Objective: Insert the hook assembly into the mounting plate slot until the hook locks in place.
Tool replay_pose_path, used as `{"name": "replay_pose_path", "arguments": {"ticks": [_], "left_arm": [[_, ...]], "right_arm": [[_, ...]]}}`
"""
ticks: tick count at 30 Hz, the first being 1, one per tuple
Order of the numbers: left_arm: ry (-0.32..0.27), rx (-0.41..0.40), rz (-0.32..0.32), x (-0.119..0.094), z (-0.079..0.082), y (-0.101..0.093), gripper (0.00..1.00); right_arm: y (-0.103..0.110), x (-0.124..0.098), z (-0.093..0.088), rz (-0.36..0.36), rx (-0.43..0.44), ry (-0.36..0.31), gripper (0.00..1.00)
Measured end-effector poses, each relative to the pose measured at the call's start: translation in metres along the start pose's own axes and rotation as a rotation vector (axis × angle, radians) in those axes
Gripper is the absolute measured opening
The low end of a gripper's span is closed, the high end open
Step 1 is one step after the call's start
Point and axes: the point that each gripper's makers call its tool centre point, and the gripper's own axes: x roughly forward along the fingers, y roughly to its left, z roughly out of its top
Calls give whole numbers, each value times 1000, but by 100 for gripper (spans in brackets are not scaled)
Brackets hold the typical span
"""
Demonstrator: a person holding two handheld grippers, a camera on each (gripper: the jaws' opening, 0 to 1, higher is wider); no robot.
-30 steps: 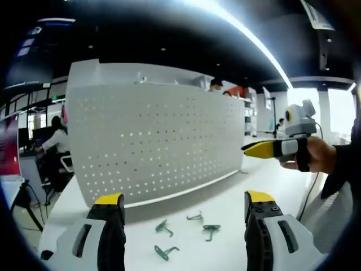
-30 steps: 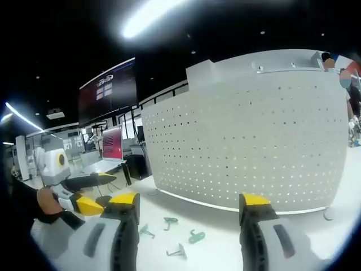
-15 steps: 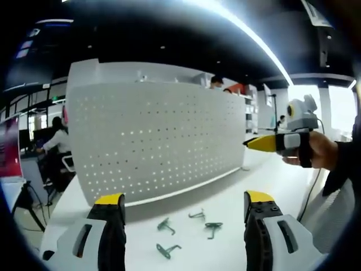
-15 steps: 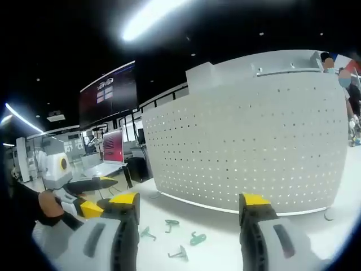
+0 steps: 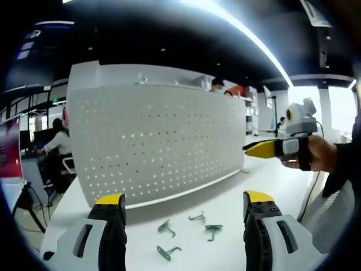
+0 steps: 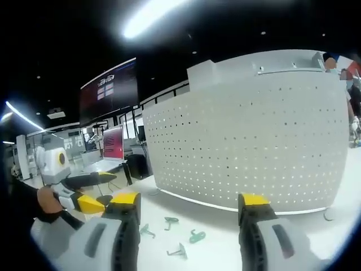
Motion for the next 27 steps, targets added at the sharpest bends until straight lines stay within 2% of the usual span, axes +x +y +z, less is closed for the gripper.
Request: {"name": "replay_pose_path", "arguments": {"ticks": [14, 27], "left_arm": [[-22, -5, -13, -1, 6, -2, 86], [-12, -12, -13, -1, 3, -1, 85]], "right_arm": [[0, 2, -7, 1, -23, 26, 61], [0, 1, -8, 6, 6, 29, 61]]}}
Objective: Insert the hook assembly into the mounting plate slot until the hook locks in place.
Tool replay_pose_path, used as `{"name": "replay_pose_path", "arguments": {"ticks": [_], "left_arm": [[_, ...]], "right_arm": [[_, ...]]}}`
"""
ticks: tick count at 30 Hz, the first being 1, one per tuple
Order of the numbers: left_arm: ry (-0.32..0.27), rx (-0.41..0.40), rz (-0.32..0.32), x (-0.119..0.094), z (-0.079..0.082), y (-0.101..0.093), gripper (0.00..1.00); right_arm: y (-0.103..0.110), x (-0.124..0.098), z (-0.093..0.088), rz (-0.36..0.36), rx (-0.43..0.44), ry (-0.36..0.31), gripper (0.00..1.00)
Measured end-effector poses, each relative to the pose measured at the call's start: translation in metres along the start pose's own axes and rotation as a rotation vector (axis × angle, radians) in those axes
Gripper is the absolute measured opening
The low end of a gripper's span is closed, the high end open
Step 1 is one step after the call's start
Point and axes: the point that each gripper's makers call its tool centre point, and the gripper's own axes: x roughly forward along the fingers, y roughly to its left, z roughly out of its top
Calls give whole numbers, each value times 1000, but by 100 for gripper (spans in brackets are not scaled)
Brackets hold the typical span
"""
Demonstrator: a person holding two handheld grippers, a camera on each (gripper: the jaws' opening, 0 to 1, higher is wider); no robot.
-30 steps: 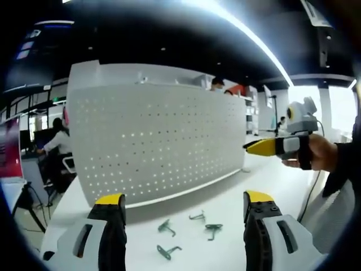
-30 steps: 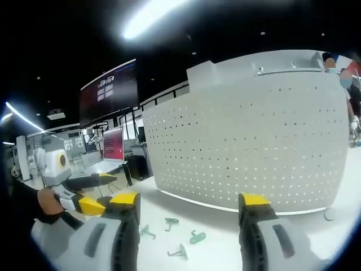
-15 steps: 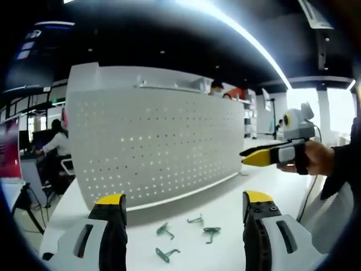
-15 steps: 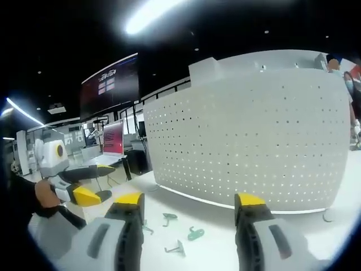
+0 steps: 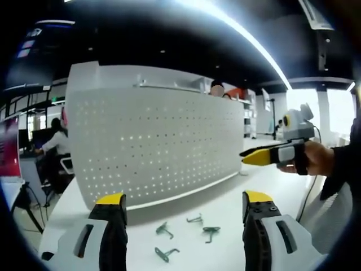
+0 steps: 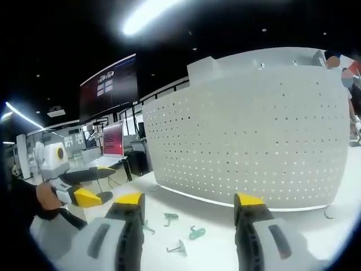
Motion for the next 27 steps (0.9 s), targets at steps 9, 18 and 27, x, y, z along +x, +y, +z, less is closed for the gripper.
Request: {"name": "replay_pose_path", "arguments": {"ticks": [9, 18, 27], "left_arm": [[-11, -5, 7, -1, 2, 3, 85], [-29, -6, 14, -3, 7, 4, 85], [-35, -4, 15, -3, 8, 4, 84]], "right_arm": [[2, 2, -4, 13, 7, 18, 61], [7, 4, -7, 29, 6, 35, 60], [13, 8, 1, 63, -15, 36, 57]]}}
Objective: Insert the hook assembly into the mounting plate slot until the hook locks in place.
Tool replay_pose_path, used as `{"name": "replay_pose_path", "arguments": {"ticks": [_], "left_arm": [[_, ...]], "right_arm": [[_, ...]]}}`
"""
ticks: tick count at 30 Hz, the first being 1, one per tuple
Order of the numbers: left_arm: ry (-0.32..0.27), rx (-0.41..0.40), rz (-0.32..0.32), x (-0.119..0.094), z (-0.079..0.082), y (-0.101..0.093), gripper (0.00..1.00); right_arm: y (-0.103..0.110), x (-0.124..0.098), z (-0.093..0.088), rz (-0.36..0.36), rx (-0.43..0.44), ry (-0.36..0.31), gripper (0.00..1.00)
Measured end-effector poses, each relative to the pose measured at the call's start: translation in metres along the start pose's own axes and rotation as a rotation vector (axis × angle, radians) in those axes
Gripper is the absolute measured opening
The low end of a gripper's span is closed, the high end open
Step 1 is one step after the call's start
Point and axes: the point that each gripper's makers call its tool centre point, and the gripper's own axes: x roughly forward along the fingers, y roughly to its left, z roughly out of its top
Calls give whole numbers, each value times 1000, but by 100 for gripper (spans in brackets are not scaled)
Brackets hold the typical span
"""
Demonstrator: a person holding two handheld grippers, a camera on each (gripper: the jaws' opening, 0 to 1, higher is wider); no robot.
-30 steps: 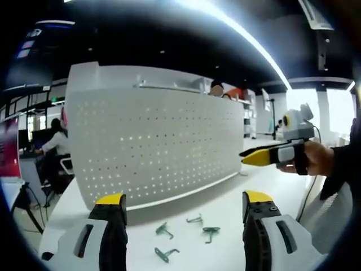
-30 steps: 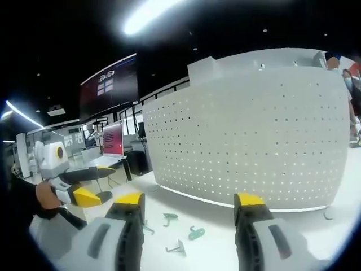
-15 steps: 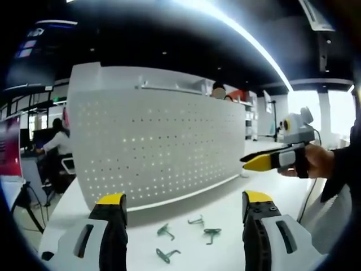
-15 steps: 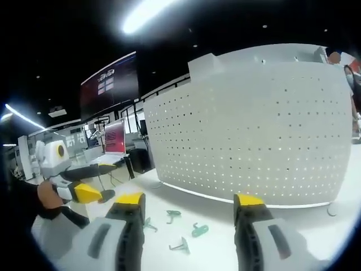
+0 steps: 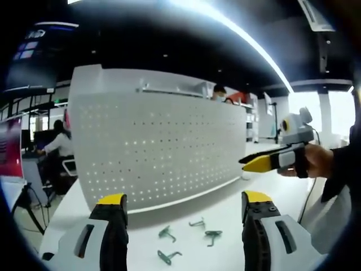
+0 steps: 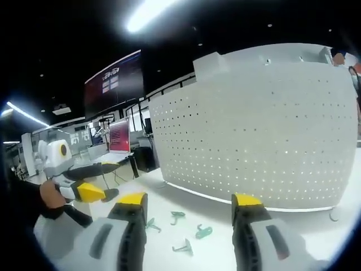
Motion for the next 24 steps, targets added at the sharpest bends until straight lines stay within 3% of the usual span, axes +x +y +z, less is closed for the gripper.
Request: {"name": "replay_pose_path", "arguments": {"ticks": [9, 16, 24], "left_arm": [[1, 1, -2, 0, 0, 0, 84], [6, 2, -4, 0, -1, -1, 84], [-2, -2, 5, -2, 1, 2, 83]], "right_arm": [[5, 14, 4, 44, -43, 18, 50], [18, 39, 4, 117, -114, 48, 44], [29, 69, -13, 184, -172, 119, 41]]}}
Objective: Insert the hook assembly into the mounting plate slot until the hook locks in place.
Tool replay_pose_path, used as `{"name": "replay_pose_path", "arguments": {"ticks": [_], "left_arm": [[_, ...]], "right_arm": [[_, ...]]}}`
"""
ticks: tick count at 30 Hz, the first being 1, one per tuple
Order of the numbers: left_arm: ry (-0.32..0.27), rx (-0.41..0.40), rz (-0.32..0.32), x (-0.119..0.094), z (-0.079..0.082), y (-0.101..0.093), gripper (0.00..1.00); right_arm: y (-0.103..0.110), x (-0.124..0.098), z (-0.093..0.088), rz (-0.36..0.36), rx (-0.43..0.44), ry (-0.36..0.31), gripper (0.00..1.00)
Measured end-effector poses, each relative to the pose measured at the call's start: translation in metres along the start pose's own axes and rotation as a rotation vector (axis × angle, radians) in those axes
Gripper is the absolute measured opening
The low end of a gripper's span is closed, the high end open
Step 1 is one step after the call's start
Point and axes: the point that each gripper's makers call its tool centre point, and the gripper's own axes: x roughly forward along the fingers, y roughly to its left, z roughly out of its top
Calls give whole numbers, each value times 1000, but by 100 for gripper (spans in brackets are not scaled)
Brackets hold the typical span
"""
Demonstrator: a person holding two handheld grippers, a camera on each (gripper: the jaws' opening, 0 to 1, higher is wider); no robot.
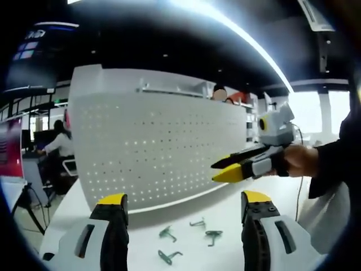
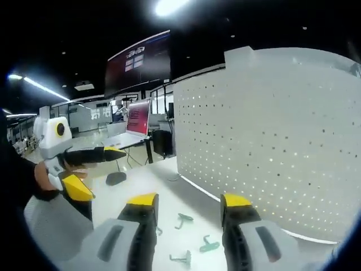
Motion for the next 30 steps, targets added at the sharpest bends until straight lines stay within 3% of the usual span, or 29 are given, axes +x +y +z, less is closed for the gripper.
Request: {"name": "replay_pose_path", "arguments": {"ticks": [21, 30], "left_arm": [[14, 10, 8, 0, -2, 2, 82], [22, 7, 10, 0, -3, 2, 80]], "right_arm": [[10, 73, -38, 146, -108, 160, 34], [16, 99, -65, 200, -181, 243, 29]]}}
